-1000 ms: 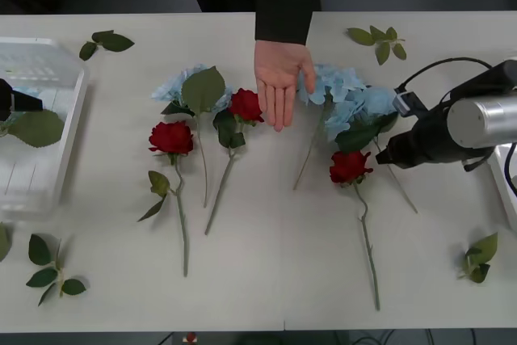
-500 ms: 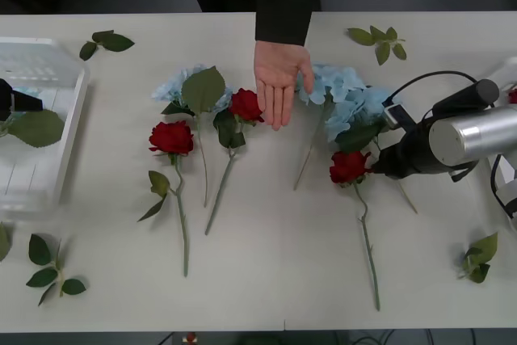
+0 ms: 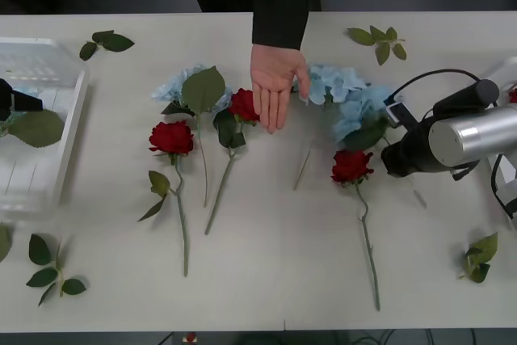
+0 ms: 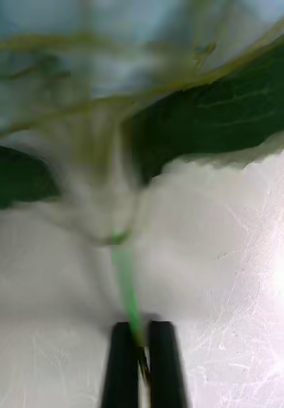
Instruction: Place the red flowers into the right box and the blue flowers into the left box. If a person shows an open palm, hand one flower to the person first, then continue sorting.
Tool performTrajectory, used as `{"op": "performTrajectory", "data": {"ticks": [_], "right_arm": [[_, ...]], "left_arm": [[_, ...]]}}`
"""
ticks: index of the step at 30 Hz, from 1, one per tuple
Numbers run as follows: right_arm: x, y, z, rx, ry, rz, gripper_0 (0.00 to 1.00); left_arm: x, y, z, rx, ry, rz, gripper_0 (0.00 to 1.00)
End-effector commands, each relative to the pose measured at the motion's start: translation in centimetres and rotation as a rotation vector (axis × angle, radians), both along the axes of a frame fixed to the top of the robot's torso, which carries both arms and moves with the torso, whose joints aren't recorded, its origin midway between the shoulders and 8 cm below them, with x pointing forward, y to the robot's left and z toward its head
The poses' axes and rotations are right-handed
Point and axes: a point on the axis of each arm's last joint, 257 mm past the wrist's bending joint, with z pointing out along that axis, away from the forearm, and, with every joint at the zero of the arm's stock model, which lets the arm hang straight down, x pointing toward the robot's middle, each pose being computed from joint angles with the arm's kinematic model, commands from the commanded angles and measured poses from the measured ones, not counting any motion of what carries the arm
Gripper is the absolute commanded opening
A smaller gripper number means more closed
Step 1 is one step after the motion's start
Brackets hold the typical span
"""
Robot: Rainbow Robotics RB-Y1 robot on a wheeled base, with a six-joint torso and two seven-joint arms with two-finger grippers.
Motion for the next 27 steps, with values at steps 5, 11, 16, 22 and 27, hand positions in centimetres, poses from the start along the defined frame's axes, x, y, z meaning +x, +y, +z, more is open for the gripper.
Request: {"op": "performTrajectory", "data": {"ticks": [5,11,16,22,27], "right_arm": [[1.1,-2.1,4.9,-0.002,-0.062,-0.025,0.00],[0.0,-4.0,10.3,0.078,-0.122,-0.027,0.00],[-1.1,-3.9,17.1,0.174,-0.270,-0.004,0.00],[-0.8,1.0,25.1,0.345,-0.487,0.111,0.00],[0.5,6.6,32.8,0.441,-0.764,0.278,0.00]], "left_arm": [[1.0,-0.2,3.2,0.029,-0.069,-0.034,1.00],[1.0,-0.2,3.2,0.031,-0.070,-0.032,1.00],[1.0,-0.2,3.2,0.033,-0.070,-0.033,1.00],[1.0,-0.2,3.2,0.034,-0.070,-0.032,1.00],[1.0,-0.1,3.2,0.033,-0.070,-0.030,1.00]]}}
